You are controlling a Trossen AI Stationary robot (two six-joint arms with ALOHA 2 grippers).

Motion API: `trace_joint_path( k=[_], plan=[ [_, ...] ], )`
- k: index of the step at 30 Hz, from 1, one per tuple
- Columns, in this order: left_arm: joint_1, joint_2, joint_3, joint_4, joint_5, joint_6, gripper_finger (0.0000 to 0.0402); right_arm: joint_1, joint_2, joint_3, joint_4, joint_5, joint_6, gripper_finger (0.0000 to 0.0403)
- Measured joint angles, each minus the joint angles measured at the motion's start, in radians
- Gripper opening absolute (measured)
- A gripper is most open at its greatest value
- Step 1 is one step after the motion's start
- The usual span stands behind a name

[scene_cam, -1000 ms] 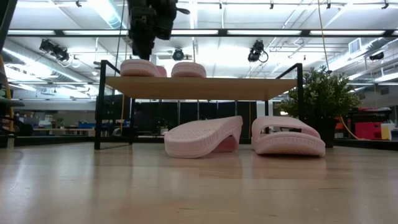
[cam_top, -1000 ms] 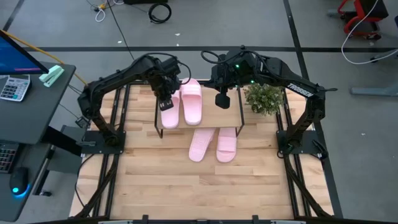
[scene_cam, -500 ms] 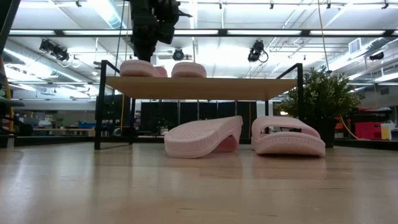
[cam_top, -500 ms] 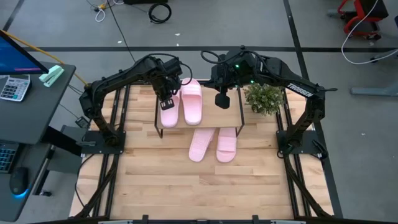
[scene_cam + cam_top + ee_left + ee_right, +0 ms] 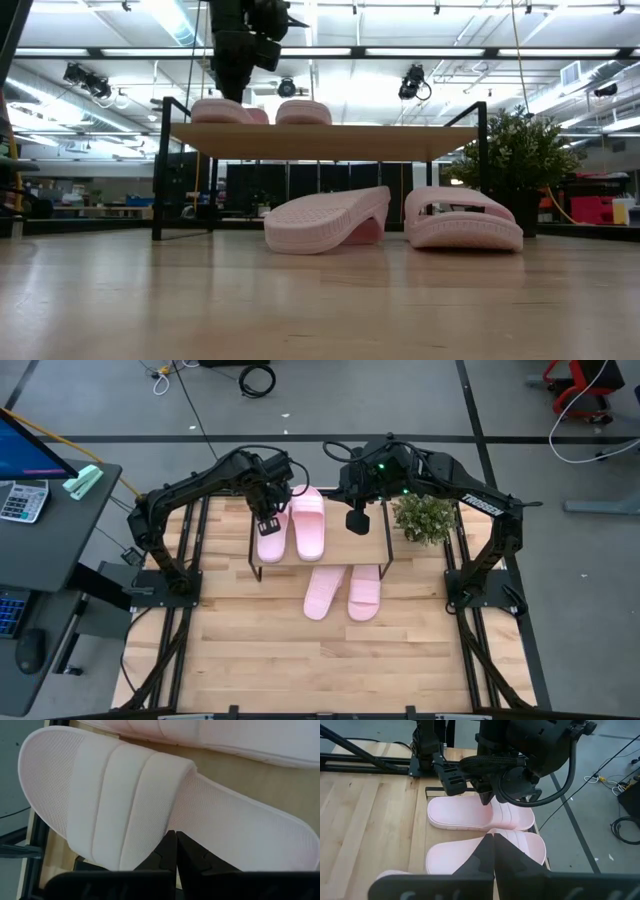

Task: Pick and place slides into the shelf
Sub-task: Adjust the pink slipper on the shelf, then put the pink slipper on the shelf

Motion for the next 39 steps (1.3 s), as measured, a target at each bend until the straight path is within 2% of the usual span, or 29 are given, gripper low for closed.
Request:
trace_joint_path(
  k=[6,16,23,27,30,32,39],
  plan=[
    [0.000,0.000,0.000,0.006,0.001,-0.024,0.0006,0.000,0.000,0.000,0.000,-0.004,0.000,0.0001],
    [-0.003,-0.008,0.000,-0.006,0.004,-0.055,0.0057,-0.007,0.000,0.000,-0.013,-0.040,0.008,0.0006],
    [-0.010,-0.085,0.001,0.002,0.004,-0.063,0.0071,-0.018,-0.009,0.000,-0.091,-0.040,0.006,0.0006],
    [-0.022,-0.144,0.001,0.006,0.042,-0.139,0.0073,-0.024,-0.035,0.000,-0.163,-0.041,0.012,0.0007],
    [-0.060,-0.186,0.001,0.038,0.105,-0.219,0.0070,-0.023,-0.059,0.000,-0.249,-0.046,0.035,0.0006],
    [-0.108,-0.211,0.001,0.078,0.111,-0.287,0.0067,-0.022,-0.075,0.000,-0.303,-0.049,0.061,0.0006],
    [-0.346,-0.228,0.002,0.284,0.040,-0.484,0.0075,-0.007,-0.184,-0.082,-0.363,-0.049,0.148,0.0009]
  ],
)
